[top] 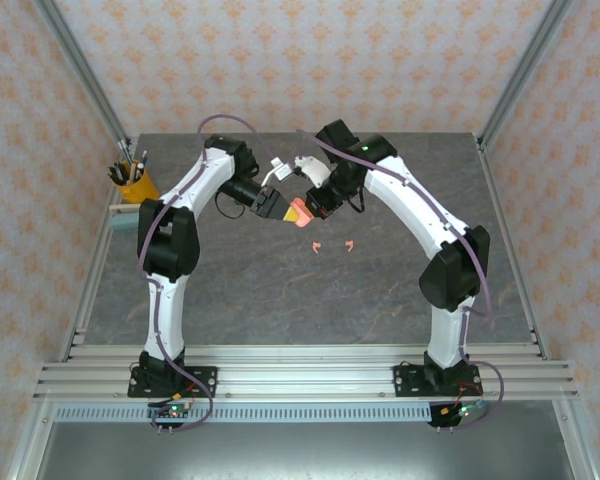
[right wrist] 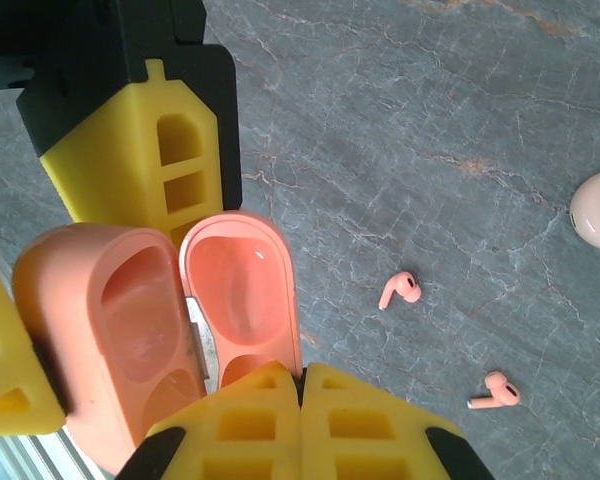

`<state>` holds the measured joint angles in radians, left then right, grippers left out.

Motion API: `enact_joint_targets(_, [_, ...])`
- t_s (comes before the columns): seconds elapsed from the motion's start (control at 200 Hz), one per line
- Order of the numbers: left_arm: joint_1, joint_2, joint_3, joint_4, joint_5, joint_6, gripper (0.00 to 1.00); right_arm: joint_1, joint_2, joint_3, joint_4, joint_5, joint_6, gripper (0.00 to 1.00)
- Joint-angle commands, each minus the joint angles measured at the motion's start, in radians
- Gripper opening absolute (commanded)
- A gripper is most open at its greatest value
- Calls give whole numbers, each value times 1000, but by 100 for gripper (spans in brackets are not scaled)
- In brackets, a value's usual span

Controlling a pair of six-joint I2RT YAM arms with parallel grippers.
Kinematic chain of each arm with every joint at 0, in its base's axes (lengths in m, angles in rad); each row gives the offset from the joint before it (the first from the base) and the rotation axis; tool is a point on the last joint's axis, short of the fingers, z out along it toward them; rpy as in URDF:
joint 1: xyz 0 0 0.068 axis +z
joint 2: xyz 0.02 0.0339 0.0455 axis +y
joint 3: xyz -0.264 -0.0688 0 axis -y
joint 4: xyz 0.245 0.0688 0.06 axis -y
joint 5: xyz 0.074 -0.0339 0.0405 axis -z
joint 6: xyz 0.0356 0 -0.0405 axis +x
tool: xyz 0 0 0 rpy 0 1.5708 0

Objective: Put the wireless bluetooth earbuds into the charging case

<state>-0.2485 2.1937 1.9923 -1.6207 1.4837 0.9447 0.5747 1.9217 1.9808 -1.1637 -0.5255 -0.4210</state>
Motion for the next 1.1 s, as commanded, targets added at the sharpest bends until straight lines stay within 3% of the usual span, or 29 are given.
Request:
enact_joint_targets(0.0, [-16, 7, -4, -175, -8, 20, 34, 17, 16, 35, -23, 44, -29, 0])
enact_joint_targets(0.385, [-17, 20, 10, -174, -2, 17, 39, 37, 19, 35, -32, 85, -35, 0])
enact_joint_targets(1.091, [-18, 46, 45, -174, 7, 3, 38, 38, -55, 29, 5, 12, -13, 0])
